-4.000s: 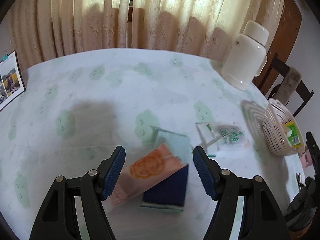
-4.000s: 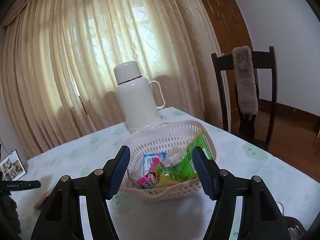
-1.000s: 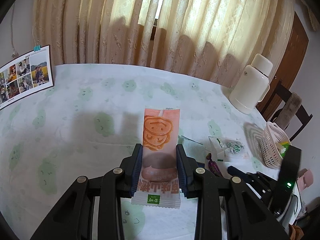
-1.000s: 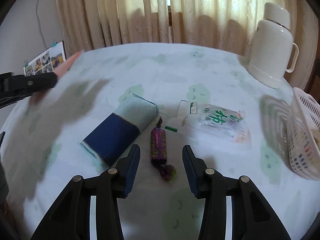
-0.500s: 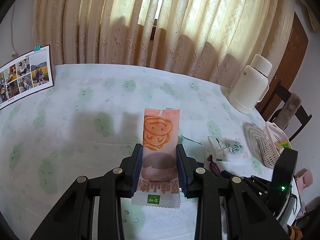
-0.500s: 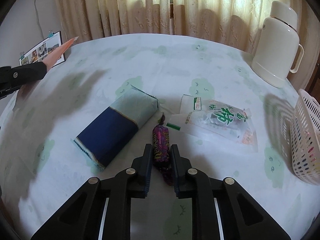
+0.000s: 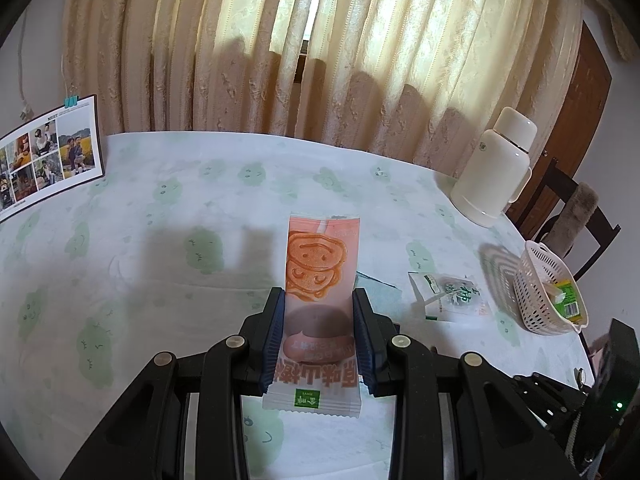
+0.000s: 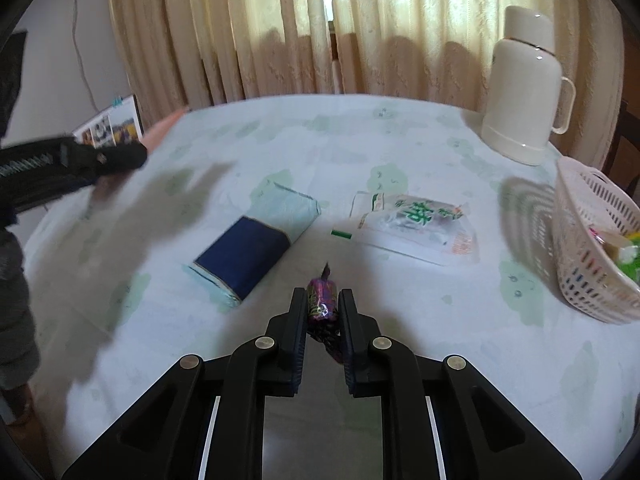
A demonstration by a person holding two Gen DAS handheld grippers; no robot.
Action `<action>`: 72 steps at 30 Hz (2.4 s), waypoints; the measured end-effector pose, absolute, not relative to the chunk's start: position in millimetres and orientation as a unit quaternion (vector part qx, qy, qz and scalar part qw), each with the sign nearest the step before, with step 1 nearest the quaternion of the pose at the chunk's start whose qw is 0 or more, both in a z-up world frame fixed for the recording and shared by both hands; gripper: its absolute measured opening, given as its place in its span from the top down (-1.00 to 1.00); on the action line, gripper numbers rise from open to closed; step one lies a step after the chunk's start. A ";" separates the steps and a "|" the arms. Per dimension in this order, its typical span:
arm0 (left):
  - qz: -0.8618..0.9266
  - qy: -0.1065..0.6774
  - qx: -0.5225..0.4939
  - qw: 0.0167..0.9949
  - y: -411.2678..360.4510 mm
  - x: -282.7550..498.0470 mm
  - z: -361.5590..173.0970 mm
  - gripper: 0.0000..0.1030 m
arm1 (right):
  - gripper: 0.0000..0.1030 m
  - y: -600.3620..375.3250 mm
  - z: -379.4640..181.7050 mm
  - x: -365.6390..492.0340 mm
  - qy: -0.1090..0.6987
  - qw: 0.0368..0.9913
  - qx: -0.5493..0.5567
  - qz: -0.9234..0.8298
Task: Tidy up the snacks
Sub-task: 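Hold the pink pack and purple candy bar above the table, then carry the purple candy bar into the basket and open the right gripper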
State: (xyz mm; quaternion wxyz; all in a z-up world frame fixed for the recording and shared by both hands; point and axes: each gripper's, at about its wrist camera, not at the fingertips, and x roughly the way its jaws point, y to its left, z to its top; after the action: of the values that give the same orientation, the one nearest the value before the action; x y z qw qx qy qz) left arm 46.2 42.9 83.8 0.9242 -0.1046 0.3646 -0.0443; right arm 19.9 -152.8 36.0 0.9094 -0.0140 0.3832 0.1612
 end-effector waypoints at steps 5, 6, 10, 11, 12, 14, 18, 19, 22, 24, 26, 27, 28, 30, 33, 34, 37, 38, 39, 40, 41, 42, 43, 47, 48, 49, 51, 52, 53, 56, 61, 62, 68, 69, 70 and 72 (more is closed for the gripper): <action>-0.047 0.360 -0.107 0.926 43.2 44.6 86.8 0.43 | 0.68 -151.3 32.9 12.1 0.390 0.906 -0.026 0.160; -0.048 0.358 -0.107 0.926 43.5 43.9 87.6 0.43 | 0.65 -152.3 30.2 12.6 0.394 0.904 -0.024 0.160; -0.051 0.355 -0.110 0.927 43.7 42.1 89.9 0.43 | 0.60 -157.9 18.6 16.8 0.416 0.897 -0.008 0.152; -0.052 0.354 -0.110 0.927 43.5 41.9 90.2 0.43 | 0.53 -158.4 17.5 16.9 0.418 0.896 -0.005 0.152; -0.053 0.354 -0.110 0.927 43.3 41.6 90.5 0.43 | 0.49 -158.4 16.9 16.8 0.419 0.895 -0.002 0.153; -0.055 0.353 -0.110 0.928 43.1 40.5 91.3 0.43 | 0.47 -156.5 17.2 15.5 0.419 0.895 -0.002 0.155; -0.060 0.350 -0.108 0.928 41.0 37.9 93.1 0.43 | 0.43 -146.9 17.4 14.8 0.417 0.895 -0.011 0.158; -0.061 0.350 -0.107 0.929 40.5 37.6 93.2 0.43 | 0.43 -143.8 16.1 15.3 0.418 0.895 -0.015 0.156; -0.063 0.349 -0.106 0.929 40.9 37.0 93.6 0.43 | 0.43 -134.5 9.0 16.3 0.426 0.893 -0.036 0.142; -0.064 0.348 -0.107 0.929 41.3 36.4 93.7 0.42 | 0.45 -129.4 10.0 14.1 0.422 0.894 -0.051 0.138; -0.065 0.348 -0.107 0.929 41.1 35.7 94.2 0.43 | 0.56 -126.5 9.9 11.6 0.421 0.895 -0.060 0.137; -0.065 0.348 -0.108 0.929 41.1 35.6 94.3 0.43 | 0.63 -126.3 9.9 10.5 0.420 0.895 -0.061 0.138; -0.065 0.347 -0.107 0.929 41.1 35.4 94.4 0.43 | 0.64 -126.3 10.2 9.4 0.418 0.896 -0.061 0.138; -0.065 0.347 -0.108 0.929 41.2 35.3 94.3 0.43 | 0.66 -128.8 11.8 7.2 0.414 0.899 -0.054 0.135; -0.066 0.348 -0.107 0.929 39.6 35.1 94.2 0.42 | 0.67 -132.3 16.4 3.2 0.407 0.902 -0.048 0.134; -0.066 0.348 -0.106 0.929 39.1 34.8 94.5 0.42 | 0.67 -133.8 18.8 2.1 0.404 0.904 -0.045 0.133; -0.068 0.348 -0.103 0.929 36.7 34.3 94.4 0.42 | 0.67 -139.0 28.6 -1.9 0.391 0.910 -0.039 0.131; -0.068 0.349 -0.103 0.929 35.9 34.3 94.3 0.42 | 0.67 -140.7 31.3 -2.7 0.388 0.912 -0.037 0.130; -0.068 0.349 -0.102 0.929 35.5 34.6 94.1 0.42 | 0.67 -142.5 34.0 -3.5 0.385 0.913 -0.035 0.131; -0.068 0.350 -0.102 0.929 35.2 34.6 94.0 0.42 | 0.67 -143.3 34.9 -3.0 0.385 0.913 -0.034 0.133; -0.069 0.350 -0.101 0.929 35.0 34.5 94.0 0.42 | 0.67 -143.5 34.5 -2.4 0.388 0.911 -0.033 0.137; -0.068 0.349 -0.102 0.929 35.3 34.4 94.1 0.42 | 0.65 -144.1 32.8 -1.0 0.392 0.909 -0.026 0.142; -0.068 0.349 -0.102 0.929 35.0 34.8 94.0 0.42 | 0.65 -144.8 30.9 0.3 0.395 0.908 -0.019 0.141; -0.068 0.349 -0.102 0.929 34.8 34.7 94.1 0.42 | 0.51 -144.4 18.8 10.6 0.418 0.897 0.002 0.145; -0.069 0.349 -0.103 0.929 34.7 34.7 94.2 0.42 | 0.50 -142.0 16.2 12.1 0.420 0.896 -0.004 0.143; -0.070 0.349 -0.103 0.929 34.4 34.6 94.3 0.42 | 0.50 -140.2 14.1 13.1 0.422 0.895 -0.010 0.142; -0.071 0.347 -0.103 0.929 34.2 34.6 94.9 0.42 | 0.50 -136.7 9.8 17.5 0.428 0.892 -0.016 0.143; -0.072 0.347 -0.102 0.930 33.5 34.3 95.2 0.42 | 0.50 -135.7 9.3 18.9 0.427 0.893 -0.019 0.143; -0.072 0.346 -0.102 0.930 33.3 33.9 95.3 0.42 | 0.50 -133.7 9.8 20.0 0.426 0.893 -0.025 0.143; -0.073 0.347 -0.103 0.929 32.9 33.3 95.2 0.42 | 0.51 -124.4 8.5 19.7 0.423 0.893 -0.061 0.140; -0.073 0.347 -0.104 0.929 33.0 33.5 95.3 0.42 | 0.68 -120.1 10.0 13.4 0.414 0.897 -0.087 0.130; -0.073 0.347 -0.104 0.929 33.2 33.1 95.5 0.42 | 0.68 -122.1 12.4 10.6 0.408 0.900 -0.084 0.128; -0.074 0.349 -0.101 0.929 32.4 33.2 94.2 0.42 | 0.68 -139.3 36.2 -0.5 0.373 0.918 -0.073 0.111; -0.075 0.349 -0.100 0.929 32.0 33.0 93.9 0.42 | 0.68 -142.0 39.9 -0.3 0.369 0.920 -0.072 0.108; -0.075 0.348 -0.099 0.929 31.6 32.7 93.9 0.42 | 0.68 -146.2 44.7 -0.5 0.364 0.923 -0.069 0.103; -0.076 0.348 -0.097 0.929 31.2 32.8 93.5 0.42 | 0.68 -153.9 52.3 -0.1 0.355 0.928 -0.066 0.093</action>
State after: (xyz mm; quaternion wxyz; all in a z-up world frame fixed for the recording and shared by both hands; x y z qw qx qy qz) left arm 32.8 31.2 93.5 0.9292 -0.0973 0.3481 -0.0765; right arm -0.1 -153.9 52.3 0.9278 -0.0655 0.3553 0.0934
